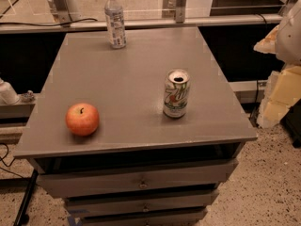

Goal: Knock 7up can over

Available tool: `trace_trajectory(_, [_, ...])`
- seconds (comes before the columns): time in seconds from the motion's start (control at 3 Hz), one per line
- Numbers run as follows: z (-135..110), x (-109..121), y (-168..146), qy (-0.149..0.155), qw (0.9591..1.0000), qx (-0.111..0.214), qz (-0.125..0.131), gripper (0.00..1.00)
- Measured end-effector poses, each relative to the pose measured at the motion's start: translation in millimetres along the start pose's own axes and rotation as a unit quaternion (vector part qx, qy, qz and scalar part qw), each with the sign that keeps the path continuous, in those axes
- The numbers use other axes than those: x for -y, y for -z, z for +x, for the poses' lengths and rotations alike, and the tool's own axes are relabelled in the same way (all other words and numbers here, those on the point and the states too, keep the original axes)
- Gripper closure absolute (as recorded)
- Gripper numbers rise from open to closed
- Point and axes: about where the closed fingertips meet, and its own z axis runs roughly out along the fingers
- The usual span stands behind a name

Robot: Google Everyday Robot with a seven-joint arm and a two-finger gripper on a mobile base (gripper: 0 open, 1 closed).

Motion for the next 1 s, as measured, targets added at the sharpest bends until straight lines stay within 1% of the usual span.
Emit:
trace_trajectory(0.33, [0.0,0.0,0.0,0.000,1.0000,0.000,0.000,0.00])
trace_trajectory(0.67, [4.2,-0.1,-15.0,-0.032,0.9988,0.036,-0.006,0.00])
trace_trajectory(1.0, [-4.6,8.1,-59.4,-0.083,0.9878,0.130,-0.022,0.00])
